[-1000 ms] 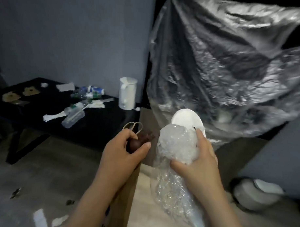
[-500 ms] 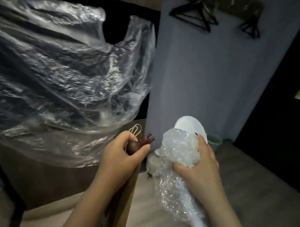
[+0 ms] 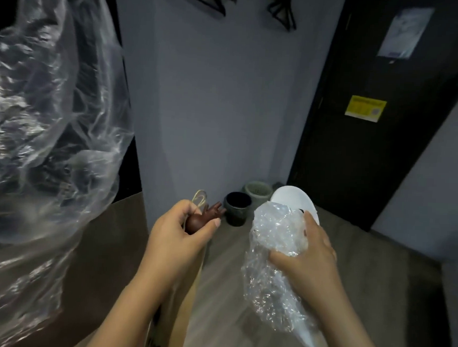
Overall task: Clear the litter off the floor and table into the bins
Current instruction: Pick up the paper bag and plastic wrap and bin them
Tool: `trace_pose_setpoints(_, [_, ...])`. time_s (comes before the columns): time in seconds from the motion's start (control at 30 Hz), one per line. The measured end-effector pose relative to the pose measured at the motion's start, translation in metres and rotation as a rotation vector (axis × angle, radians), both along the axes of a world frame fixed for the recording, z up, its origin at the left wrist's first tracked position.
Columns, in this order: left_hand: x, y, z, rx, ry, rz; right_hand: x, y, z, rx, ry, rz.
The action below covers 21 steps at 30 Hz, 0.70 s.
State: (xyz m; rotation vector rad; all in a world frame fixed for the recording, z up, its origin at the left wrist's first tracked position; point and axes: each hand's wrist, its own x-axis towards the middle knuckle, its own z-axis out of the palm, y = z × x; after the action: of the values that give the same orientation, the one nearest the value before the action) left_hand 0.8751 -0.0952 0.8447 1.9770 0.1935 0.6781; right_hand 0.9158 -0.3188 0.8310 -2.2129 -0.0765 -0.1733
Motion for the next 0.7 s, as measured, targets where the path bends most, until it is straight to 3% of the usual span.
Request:
trace_pose_setpoints(0.37, [0.167, 0.037, -0.027, -0.009, 0.099, -0.167, 0.125, 0.026, -0.024, 0.009, 0.103, -0.148])
trace_pose_setpoints(0.7, [0.355, -0.002, -0.039, 0.003, 0.168, -0.168, 0.312, -0.014, -0.049, 0.095, 0.120, -0.171])
